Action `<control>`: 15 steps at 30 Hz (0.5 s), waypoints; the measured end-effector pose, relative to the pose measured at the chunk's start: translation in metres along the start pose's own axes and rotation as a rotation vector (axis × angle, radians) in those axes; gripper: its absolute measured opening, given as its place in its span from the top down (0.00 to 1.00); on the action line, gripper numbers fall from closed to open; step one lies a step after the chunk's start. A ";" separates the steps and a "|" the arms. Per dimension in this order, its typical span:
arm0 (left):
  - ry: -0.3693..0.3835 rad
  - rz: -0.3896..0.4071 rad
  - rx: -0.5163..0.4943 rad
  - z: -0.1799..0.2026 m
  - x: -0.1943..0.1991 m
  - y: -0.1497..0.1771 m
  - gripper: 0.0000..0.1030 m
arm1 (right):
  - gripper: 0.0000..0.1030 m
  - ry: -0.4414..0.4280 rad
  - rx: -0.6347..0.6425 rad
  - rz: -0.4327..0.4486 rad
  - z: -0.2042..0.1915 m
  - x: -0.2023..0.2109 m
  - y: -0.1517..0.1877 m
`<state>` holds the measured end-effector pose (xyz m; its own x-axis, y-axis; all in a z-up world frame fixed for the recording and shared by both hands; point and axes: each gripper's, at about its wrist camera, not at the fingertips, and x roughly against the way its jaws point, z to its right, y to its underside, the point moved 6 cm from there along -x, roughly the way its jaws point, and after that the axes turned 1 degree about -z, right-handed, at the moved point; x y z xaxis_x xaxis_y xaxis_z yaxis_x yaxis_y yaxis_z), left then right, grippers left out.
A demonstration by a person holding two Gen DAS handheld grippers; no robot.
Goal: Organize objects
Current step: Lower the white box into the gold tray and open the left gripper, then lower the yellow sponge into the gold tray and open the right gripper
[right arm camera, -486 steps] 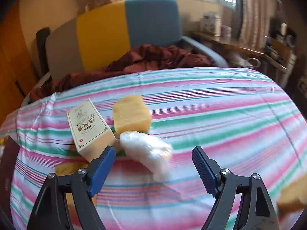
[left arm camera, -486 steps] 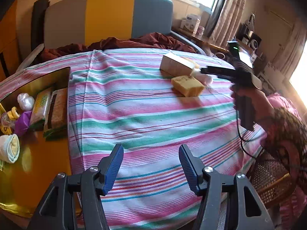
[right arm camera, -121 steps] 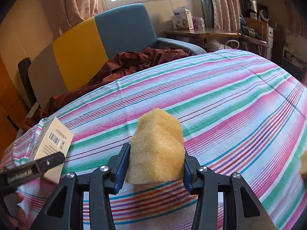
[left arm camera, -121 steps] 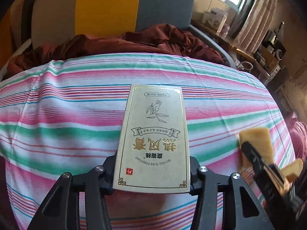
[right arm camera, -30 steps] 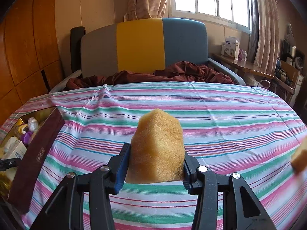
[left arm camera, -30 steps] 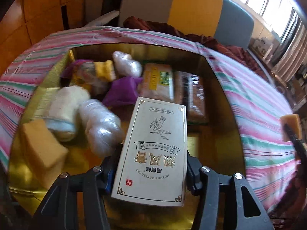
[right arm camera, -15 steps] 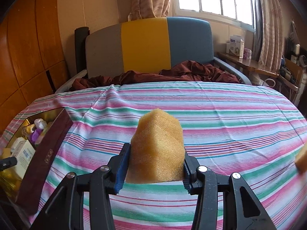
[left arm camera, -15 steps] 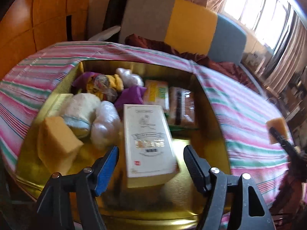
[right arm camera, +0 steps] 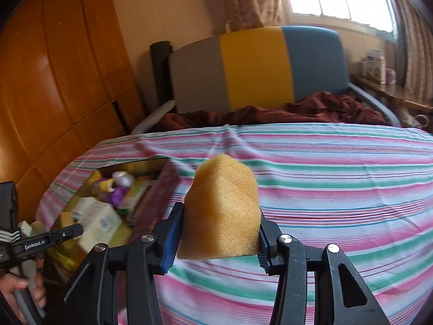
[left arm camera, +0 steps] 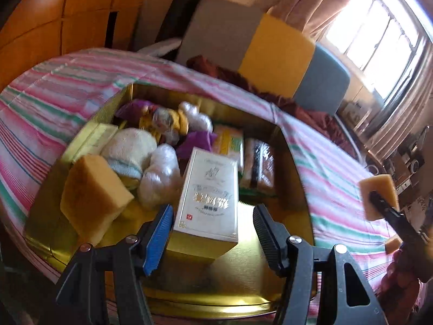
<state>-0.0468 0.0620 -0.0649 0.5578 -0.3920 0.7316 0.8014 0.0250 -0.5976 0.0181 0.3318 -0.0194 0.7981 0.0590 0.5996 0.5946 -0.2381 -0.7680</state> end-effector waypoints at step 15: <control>0.013 0.080 0.023 -0.015 0.029 -0.010 0.39 | 0.53 -0.139 0.156 -0.117 -0.103 -0.014 0.018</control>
<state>-0.0420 0.0365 -0.0433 0.6175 -0.3999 0.6773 0.7592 0.0777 -0.6463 0.0070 0.2268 -0.0183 0.7220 0.2133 0.6582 0.6832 -0.0696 -0.7269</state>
